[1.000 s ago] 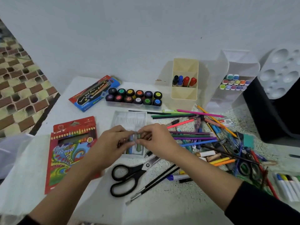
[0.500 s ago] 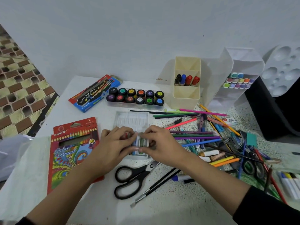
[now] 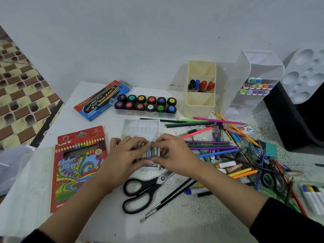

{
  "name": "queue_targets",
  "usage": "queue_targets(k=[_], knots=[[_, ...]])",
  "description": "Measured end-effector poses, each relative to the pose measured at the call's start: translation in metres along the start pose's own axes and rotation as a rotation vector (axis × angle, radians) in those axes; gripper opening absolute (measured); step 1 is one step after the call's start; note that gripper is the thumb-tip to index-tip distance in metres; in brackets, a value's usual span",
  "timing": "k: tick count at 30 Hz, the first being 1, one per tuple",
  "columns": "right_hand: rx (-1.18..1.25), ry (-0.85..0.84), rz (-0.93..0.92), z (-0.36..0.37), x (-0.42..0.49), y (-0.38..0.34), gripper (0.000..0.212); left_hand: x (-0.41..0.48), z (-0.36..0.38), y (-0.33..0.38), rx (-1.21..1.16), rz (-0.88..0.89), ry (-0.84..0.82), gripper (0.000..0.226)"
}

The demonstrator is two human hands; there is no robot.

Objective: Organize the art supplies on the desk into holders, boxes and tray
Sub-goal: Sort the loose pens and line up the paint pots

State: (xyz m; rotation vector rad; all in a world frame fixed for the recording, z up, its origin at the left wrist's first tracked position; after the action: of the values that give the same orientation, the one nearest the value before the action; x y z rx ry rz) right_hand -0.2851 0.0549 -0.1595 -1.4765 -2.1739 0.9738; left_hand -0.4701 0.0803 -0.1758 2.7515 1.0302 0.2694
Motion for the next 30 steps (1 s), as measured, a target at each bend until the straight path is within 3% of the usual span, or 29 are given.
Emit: queue_targets(k=[8,15,22,26,30], knots=[[-0.016,-0.012,0.035,0.0,0.0,0.002,0.04,0.0,0.002,-0.004,0.061,0.003,-0.105,0.056],[-0.062,-0.005,0.029,0.001,0.004,0.001,0.026,0.005,0.002,-0.01,-0.021,-0.045,-0.117,0.056],[-0.221,-0.03,0.002,0.005,0.0,-0.001,0.026,0.007,-0.005,-0.006,-0.042,-0.017,-0.186,0.049],[-0.184,-0.064,-0.043,-0.002,-0.007,0.0,0.025,0.013,-0.012,-0.001,-0.118,-0.044,-0.164,0.051],[-0.114,0.116,-0.039,-0.029,-0.027,0.005,0.022,0.025,-0.018,0.007,-0.126,-0.104,-0.12,0.042]])
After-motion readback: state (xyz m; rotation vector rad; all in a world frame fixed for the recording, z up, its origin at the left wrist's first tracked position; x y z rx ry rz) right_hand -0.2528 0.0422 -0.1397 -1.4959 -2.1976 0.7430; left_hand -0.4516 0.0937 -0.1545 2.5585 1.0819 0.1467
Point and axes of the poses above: each hand's wrist, its own x-axis towards the middle knuckle, its own z-axis out of the palm, y = z × x, the point moved 3 cm from there along x, towards the middle knuckle, and after that the axes turned 13 degrees about -y, right-handed, at the moved point
